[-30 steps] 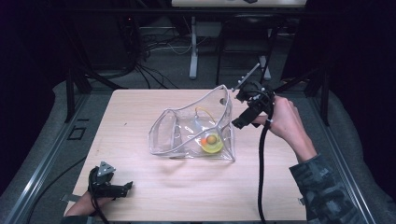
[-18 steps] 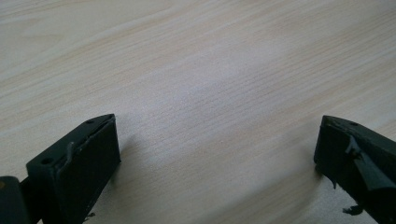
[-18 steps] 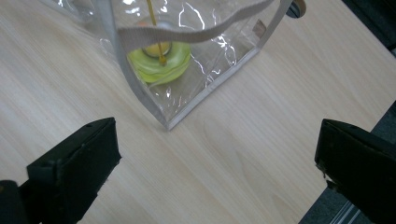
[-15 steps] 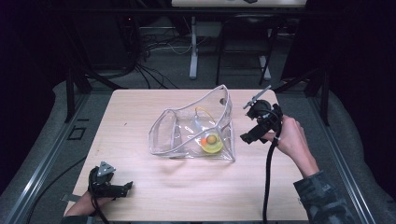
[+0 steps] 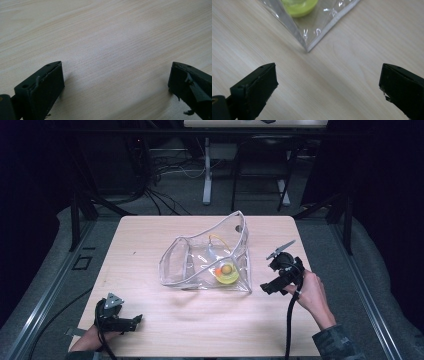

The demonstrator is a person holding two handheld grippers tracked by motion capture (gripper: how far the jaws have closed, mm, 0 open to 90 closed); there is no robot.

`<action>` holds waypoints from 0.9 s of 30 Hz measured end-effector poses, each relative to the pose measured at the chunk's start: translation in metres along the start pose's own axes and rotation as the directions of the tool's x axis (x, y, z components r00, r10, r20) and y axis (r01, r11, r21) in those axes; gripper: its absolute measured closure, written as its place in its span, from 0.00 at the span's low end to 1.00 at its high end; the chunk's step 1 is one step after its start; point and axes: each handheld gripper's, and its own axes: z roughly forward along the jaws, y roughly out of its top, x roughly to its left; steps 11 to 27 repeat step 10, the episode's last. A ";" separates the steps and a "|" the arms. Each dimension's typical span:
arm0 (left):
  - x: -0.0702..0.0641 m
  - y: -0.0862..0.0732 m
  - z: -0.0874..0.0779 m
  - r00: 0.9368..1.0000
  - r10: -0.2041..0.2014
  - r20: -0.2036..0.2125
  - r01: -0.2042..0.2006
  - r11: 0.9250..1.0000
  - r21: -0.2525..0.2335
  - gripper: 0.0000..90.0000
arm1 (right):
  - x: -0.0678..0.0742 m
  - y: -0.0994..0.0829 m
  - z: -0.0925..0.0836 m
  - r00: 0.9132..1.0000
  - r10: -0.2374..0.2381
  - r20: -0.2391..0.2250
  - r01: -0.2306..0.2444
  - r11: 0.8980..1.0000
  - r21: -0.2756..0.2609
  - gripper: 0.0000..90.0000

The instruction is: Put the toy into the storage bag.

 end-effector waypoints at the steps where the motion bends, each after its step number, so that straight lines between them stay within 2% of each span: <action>1: 0.000 0.000 0.000 1.000 -0.001 0.001 0.001 1.000 0.001 0.00 | 0.000 -0.003 0.004 1.000 0.008 -0.012 -0.008 1.000 0.004 0.01; 9: 0.000 0.000 0.000 1.000 -0.001 0.002 0.001 1.000 -0.001 0.00 | -0.004 -0.027 0.023 0.997 0.070 -0.045 -0.069 0.997 0.019 0.01; 27: 0.000 0.000 0.000 1.000 -0.001 0.002 0.001 1.000 -0.001 0.00 | -0.004 -0.027 0.023 0.997 0.070 -0.045 -0.069 0.997 0.019 0.01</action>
